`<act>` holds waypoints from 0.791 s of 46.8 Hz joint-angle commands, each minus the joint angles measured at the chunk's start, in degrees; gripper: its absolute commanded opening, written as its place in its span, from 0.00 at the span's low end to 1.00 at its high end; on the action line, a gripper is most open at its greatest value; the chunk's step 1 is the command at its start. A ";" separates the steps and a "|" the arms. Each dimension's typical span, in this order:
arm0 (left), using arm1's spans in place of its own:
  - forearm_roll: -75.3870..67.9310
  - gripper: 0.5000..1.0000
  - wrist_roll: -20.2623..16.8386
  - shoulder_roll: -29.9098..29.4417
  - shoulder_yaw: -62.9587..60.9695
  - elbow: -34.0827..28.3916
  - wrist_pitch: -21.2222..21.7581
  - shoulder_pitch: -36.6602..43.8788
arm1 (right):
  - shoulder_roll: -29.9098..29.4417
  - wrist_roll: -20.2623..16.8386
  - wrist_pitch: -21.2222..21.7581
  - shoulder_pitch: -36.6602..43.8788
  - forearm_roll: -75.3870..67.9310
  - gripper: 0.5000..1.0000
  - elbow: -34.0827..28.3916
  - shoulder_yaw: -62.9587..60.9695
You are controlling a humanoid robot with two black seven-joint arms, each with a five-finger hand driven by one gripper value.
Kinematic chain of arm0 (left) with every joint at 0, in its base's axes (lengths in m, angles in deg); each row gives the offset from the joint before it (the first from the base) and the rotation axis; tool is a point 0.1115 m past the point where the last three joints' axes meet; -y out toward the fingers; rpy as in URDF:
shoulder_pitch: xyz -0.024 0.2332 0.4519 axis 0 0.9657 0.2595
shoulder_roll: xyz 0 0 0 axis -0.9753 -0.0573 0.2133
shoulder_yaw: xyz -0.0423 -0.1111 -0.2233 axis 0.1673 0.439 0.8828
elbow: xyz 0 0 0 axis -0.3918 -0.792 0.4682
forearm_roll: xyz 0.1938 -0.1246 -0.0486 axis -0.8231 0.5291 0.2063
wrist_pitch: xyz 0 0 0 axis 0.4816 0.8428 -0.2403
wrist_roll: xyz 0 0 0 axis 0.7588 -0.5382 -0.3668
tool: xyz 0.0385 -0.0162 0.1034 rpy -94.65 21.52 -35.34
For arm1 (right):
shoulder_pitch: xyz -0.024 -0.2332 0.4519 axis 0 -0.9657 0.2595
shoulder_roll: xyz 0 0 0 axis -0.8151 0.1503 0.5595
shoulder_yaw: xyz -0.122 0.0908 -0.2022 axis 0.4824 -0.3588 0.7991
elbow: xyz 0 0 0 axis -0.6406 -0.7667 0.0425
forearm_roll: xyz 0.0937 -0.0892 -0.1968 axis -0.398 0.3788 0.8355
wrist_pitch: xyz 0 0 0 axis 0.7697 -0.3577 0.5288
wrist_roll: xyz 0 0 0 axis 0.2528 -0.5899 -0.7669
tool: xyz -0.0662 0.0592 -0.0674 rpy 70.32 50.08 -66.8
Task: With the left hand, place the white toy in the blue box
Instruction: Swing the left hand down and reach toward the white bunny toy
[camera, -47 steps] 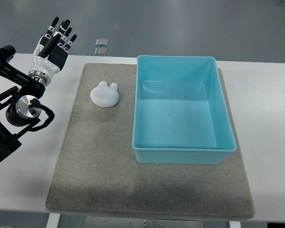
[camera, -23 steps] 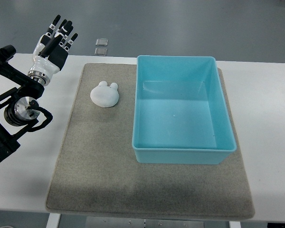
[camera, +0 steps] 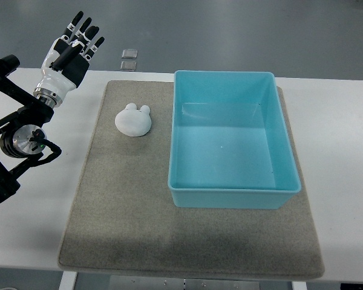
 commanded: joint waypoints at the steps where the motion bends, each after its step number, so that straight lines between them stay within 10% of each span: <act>1: -2.46 0.99 -0.02 0.05 0.06 0.03 0.10 0.13 | 0.00 0.00 -0.07 -0.06 -0.02 0.87 0.00 0.00; 37: -41.83 0.98 1.91 -11.20 -6.70 0.73 1.94 -1.97 | 0.00 0.00 -0.07 0.03 -0.02 0.87 0.00 0.00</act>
